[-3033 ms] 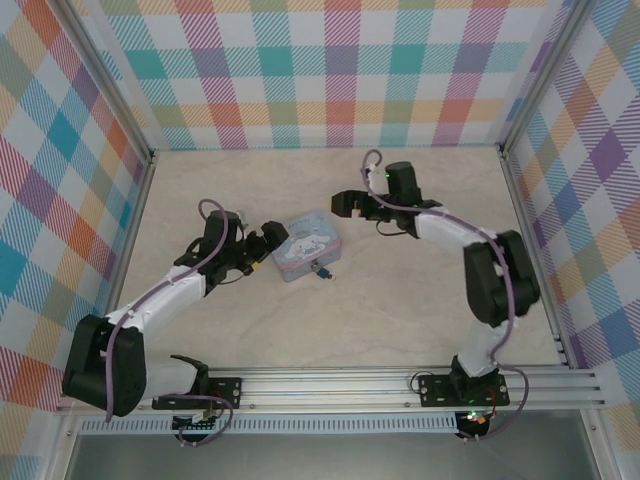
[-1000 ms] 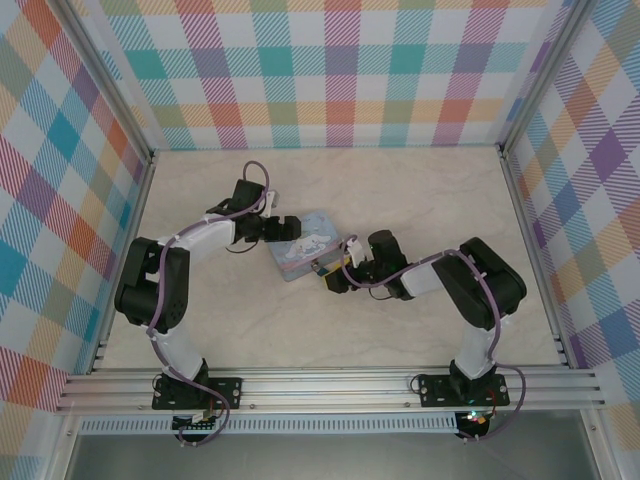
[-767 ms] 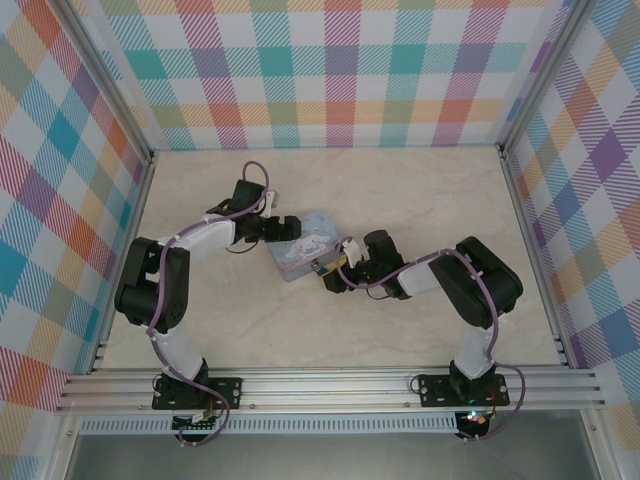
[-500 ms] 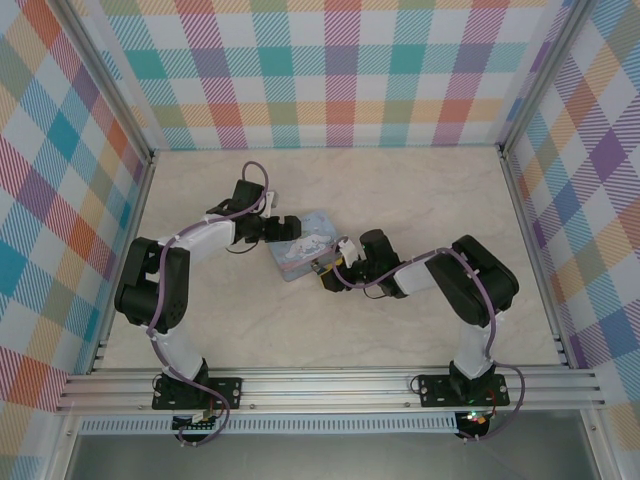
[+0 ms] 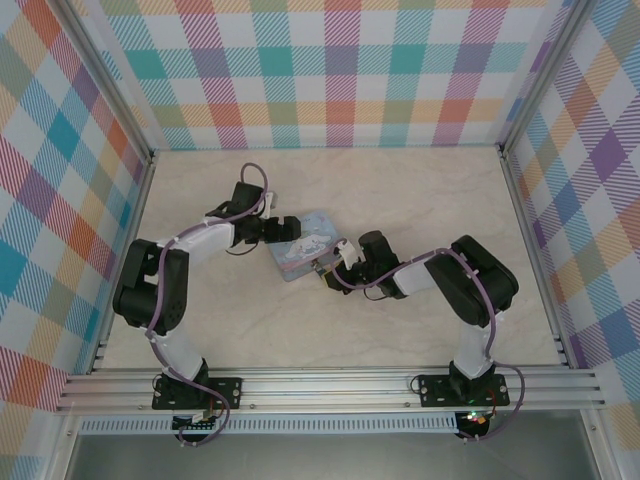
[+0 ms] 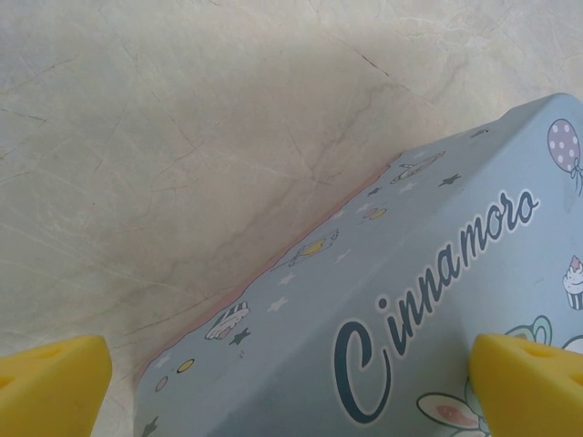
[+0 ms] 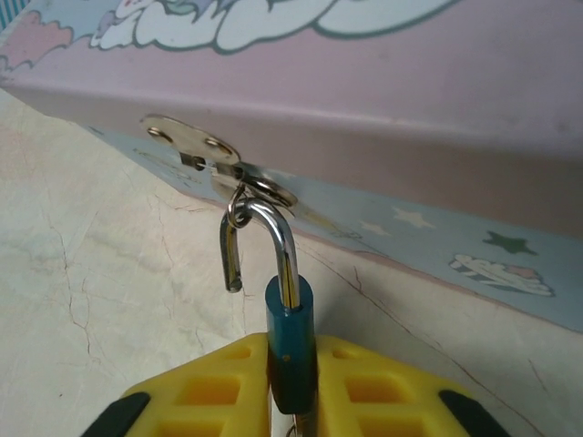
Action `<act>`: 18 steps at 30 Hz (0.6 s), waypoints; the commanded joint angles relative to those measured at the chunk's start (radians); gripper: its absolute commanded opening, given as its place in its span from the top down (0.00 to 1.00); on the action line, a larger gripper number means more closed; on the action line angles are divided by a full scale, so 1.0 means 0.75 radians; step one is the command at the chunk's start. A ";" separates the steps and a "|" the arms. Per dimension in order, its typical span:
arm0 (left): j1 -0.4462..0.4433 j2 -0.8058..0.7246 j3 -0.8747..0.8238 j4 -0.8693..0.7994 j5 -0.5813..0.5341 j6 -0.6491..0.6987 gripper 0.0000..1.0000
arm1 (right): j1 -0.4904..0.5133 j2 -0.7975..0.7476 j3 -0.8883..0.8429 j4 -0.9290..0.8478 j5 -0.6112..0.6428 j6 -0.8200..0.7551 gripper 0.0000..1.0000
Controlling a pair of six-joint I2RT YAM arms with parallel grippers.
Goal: Unlock the padlock with the key
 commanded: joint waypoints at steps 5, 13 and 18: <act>0.010 -0.076 -0.127 -0.025 -0.061 -0.056 0.00 | 0.014 -0.110 -0.085 0.042 0.185 0.015 0.93; -0.045 -0.218 -0.280 0.042 -0.065 -0.180 0.00 | 0.048 -0.184 -0.130 0.013 0.465 0.032 0.97; -0.078 -0.325 -0.367 0.064 -0.114 -0.244 0.00 | 0.051 -0.200 -0.139 -0.047 0.625 0.091 0.98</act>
